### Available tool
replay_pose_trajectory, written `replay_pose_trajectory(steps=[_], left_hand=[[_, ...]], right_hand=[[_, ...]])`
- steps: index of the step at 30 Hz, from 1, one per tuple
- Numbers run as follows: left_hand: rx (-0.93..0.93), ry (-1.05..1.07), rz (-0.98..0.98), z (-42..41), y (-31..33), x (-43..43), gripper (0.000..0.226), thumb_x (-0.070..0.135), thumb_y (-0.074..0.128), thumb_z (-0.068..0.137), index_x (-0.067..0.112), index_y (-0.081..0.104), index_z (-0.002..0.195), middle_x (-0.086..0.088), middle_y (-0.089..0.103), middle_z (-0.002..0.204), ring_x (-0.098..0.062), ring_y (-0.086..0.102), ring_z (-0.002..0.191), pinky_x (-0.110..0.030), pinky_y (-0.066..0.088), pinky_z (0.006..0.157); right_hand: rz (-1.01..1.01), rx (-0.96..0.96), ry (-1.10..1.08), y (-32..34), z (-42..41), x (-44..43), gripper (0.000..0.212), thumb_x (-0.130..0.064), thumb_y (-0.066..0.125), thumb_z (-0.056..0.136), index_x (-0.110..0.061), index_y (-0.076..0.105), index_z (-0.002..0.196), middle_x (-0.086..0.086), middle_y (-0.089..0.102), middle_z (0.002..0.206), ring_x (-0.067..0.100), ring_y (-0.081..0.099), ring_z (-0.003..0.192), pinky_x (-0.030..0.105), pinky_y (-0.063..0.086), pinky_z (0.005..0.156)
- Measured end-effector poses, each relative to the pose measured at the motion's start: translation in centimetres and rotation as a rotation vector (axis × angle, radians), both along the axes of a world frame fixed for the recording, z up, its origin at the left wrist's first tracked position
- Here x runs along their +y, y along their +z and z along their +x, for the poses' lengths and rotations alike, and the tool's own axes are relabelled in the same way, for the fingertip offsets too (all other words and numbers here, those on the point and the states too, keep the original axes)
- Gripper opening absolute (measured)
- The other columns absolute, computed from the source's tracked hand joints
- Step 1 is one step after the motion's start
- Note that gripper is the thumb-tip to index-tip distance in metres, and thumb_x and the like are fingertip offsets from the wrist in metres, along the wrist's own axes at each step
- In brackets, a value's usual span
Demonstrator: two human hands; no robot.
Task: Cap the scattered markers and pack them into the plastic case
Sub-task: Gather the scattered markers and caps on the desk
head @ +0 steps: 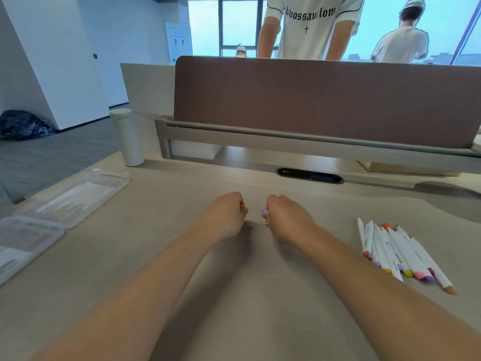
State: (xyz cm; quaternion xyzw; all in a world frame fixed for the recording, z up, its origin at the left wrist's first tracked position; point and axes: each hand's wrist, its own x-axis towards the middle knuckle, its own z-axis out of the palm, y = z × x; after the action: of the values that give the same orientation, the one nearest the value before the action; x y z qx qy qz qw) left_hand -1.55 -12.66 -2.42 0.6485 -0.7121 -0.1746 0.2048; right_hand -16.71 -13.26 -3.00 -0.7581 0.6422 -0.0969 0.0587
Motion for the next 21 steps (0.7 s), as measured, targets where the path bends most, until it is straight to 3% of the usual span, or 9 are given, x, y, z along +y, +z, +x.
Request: replay_pose_trajectory(steps=[6, 14, 17, 19, 21], left_hand=[[0.068, -0.082, 0.034, -4.8, 1.8, 5.2, 0.020, 0.024, 0.047, 0.100, 0.011, 0.059, 0.108, -0.006, 0.066, 0.106, -0.023, 0.061, 0.095, -0.033, 0.048, 0.080], [0.035, -0.289, 0.180, -14.7, 2.5, 11.0, 0.024, 0.022, 0.051, 0.096, 0.002, 0.062, 0.102, -0.015, 0.068, 0.102, -0.032, 0.065, 0.094, -0.040, 0.053, 0.078], [-0.169, -0.395, 0.184, -18.4, 2.1, 12.7, 0.019, 0.019, 0.050, 0.096, 0.006, 0.060, 0.088, -0.016, 0.064, 0.094, -0.028, 0.057, 0.081, -0.034, 0.043, 0.068], [-0.283, -0.438, 0.187, -20.3, 1.9, 13.5, 0.018, 0.014, 0.050, 0.095, 0.004, 0.065, 0.095, -0.018, 0.060, 0.095, -0.029, 0.054, 0.081, -0.030, 0.039, 0.067], [-0.368, -0.444, 0.213, -21.8, 1.6, 13.8, 0.019, 0.013, 0.047, 0.098, 0.006, 0.064, 0.104, -0.016, 0.059, 0.096, -0.031, 0.057, 0.089, -0.029, 0.039, 0.071]], right_hand=[[-0.008, -0.192, -0.081, 2.4, -3.8, 5.5, 0.013, -0.024, 0.051, 0.101, -0.012, 0.056, 0.104, 0.006, 0.063, 0.104, 0.022, 0.059, 0.093, 0.030, 0.039, 0.071], [0.034, 0.127, -0.156, 5.0, -12.3, 14.6, 0.021, -0.014, 0.052, 0.100, -0.011, 0.058, 0.120, 0.006, 0.061, 0.121, 0.020, 0.055, 0.095, 0.027, 0.040, 0.078], [0.017, 0.125, -0.218, 3.9, -15.4, 16.7, 0.036, -0.021, 0.049, 0.102, -0.010, 0.053, 0.136, 0.012, 0.048, 0.144, 0.026, 0.046, 0.130, 0.032, 0.036, 0.103], [0.083, 0.143, -0.251, 3.3, -17.0, 17.9, 0.035, -0.024, 0.048, 0.102, -0.006, 0.055, 0.132, 0.015, 0.050, 0.141, 0.029, 0.047, 0.130, 0.031, 0.040, 0.093], [0.139, 0.120, -0.302, 2.5, -18.5, 18.3, 0.026, -0.023, 0.052, 0.099, -0.005, 0.061, 0.115, 0.016, 0.062, 0.123, 0.029, 0.060, 0.110, 0.026, 0.040, 0.072]])
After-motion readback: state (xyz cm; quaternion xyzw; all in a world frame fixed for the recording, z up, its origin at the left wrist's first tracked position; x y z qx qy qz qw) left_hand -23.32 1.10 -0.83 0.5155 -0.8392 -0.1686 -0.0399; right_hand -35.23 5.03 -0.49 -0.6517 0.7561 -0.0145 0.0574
